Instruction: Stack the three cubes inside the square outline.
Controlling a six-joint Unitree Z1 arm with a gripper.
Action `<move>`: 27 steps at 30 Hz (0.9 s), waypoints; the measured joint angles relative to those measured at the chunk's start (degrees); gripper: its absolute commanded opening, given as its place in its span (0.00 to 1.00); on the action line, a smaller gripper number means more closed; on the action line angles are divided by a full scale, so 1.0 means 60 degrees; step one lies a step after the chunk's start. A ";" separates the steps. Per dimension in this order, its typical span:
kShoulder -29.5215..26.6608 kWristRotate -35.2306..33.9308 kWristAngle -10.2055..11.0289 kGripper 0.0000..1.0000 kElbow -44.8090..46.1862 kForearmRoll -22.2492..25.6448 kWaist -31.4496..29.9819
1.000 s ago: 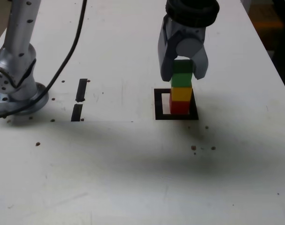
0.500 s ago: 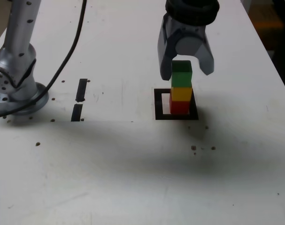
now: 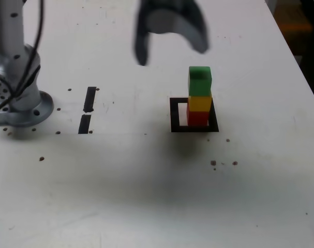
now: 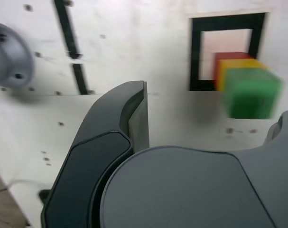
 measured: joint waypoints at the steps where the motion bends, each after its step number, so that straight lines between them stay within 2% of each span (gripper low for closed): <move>1: -0.0241 0.0010 0.0019 1.00 0.0339 -0.0040 0.0000; 8: -0.2067 -0.0022 0.0124 1.00 0.2741 -0.1064 0.0002; 11: -0.2901 -0.0022 0.0056 1.00 0.3835 -0.2045 0.0051; 15: -0.3876 -0.0019 -0.0266 0.99 0.5211 -0.3364 0.0198; 17: -0.3915 0.0074 -0.0398 0.99 0.5895 -0.4023 0.0366; 20: -0.3815 0.0279 -0.0375 0.99 0.6949 -0.5025 0.0667; 24: -0.3957 0.0350 -0.0283 0.99 0.8249 -0.5103 0.0802; 27: -0.3971 0.0391 -0.0270 0.99 0.9399 -0.5445 0.0820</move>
